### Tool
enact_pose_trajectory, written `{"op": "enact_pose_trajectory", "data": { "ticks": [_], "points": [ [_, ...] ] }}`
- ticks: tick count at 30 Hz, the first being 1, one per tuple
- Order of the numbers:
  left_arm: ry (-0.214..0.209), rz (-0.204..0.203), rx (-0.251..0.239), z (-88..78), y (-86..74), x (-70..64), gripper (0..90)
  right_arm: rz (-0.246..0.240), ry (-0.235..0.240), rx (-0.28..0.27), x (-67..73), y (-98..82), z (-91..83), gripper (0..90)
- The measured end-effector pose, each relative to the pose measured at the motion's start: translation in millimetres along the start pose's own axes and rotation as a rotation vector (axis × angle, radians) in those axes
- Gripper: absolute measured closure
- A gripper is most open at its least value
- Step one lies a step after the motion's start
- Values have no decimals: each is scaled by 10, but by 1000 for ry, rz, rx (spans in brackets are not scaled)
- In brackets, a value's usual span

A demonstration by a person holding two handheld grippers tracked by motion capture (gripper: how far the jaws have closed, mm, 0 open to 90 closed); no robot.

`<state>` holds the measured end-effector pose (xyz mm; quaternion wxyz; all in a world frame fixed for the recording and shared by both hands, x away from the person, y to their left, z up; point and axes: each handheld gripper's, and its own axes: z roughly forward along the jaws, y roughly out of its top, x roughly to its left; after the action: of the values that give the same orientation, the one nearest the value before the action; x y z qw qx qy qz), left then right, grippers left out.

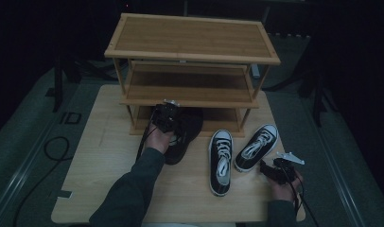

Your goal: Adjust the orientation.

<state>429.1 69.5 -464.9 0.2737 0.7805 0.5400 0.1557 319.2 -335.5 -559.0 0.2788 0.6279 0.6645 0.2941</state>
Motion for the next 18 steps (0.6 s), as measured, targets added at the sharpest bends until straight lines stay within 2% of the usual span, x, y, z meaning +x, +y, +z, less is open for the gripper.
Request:
{"op": "enact_pose_trajectory", "data": {
  "ticks": [5, 8, 10, 11, 12, 15, 18],
  "points": [
    [11, 22, -2, 2, -12, 8, 810, 0, 0, 0, 0, 0, 0, 281],
    [-12, 28, 10, -28, -25, 49, 676, 0, 0, 0, 0, 0, 0, 281],
    [-36, 37, 17, -51, -36, 76, 637, 0, 0, 0, 0, 0, 0, 281],
    [-36, 37, 17, -51, -36, 76, 630, 0, 0, 0, 0, 0, 0, 281],
    [-60, 27, 9, -83, -56, 104, 630, 0, 0, 0, 0, 0, 0, 281],
    [-96, 22, -2, -169, -83, 148, 585, 0, 0, 0, 0, 0, 0, 281],
    [-111, 30, -9, -238, -97, 166, 576, 0, 0, 0, 0, 0, 0, 281]
  ]
}}
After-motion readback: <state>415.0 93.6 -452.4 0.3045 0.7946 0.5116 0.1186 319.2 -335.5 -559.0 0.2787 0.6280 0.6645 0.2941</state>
